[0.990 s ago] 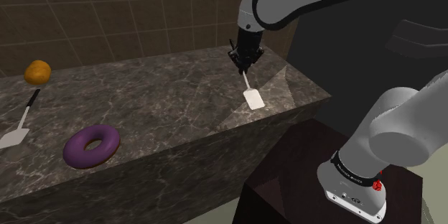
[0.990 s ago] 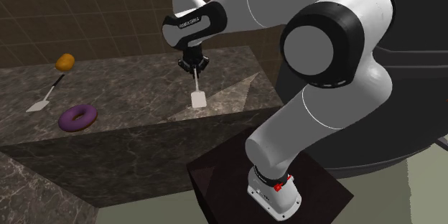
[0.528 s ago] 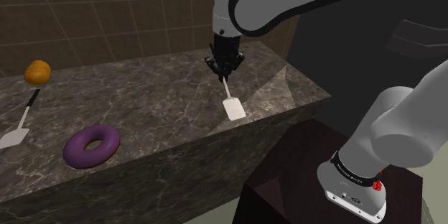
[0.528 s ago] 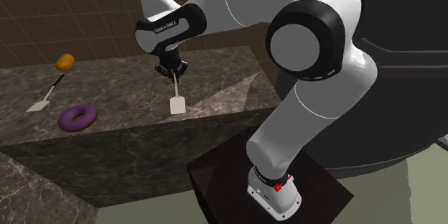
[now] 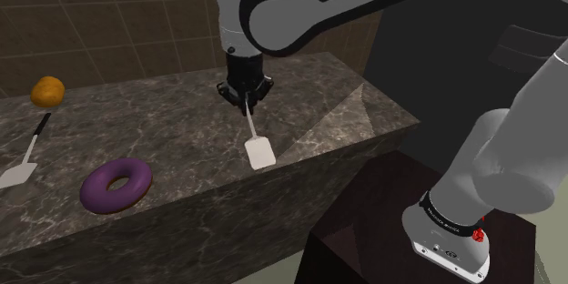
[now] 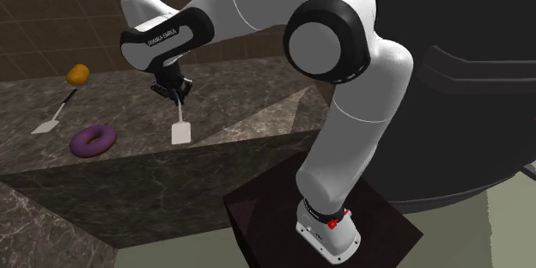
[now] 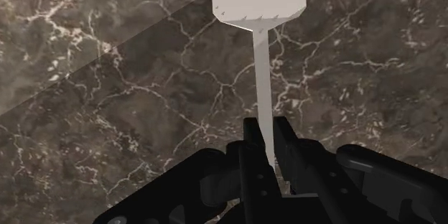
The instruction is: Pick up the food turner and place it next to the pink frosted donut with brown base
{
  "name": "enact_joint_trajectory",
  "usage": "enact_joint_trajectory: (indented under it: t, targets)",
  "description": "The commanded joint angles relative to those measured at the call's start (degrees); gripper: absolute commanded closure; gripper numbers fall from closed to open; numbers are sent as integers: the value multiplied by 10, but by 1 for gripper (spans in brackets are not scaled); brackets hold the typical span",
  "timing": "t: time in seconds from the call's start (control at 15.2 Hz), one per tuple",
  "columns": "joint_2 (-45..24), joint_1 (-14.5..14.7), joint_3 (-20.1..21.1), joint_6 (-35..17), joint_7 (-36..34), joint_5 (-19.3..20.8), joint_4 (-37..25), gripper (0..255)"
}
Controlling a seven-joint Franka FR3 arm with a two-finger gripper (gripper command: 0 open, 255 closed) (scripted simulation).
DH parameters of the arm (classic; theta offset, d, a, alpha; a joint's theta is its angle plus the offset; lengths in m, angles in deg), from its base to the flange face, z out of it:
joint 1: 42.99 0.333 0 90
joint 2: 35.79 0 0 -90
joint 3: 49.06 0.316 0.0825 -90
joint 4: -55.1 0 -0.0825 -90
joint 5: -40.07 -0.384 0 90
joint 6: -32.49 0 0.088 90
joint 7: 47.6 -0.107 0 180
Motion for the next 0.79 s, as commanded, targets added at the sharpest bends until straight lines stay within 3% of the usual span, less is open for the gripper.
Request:
enact_joint_trajectory:
  t: [0.0, 0.33, 0.73]
  targets:
    - [-34, 12, 12, 9, -30, 13, -39, 255]
    - [-134, 53, 35, 45, -103, 54, -163, 255]
    - [-146, 55, 32, 3, -109, 61, -132, 255]
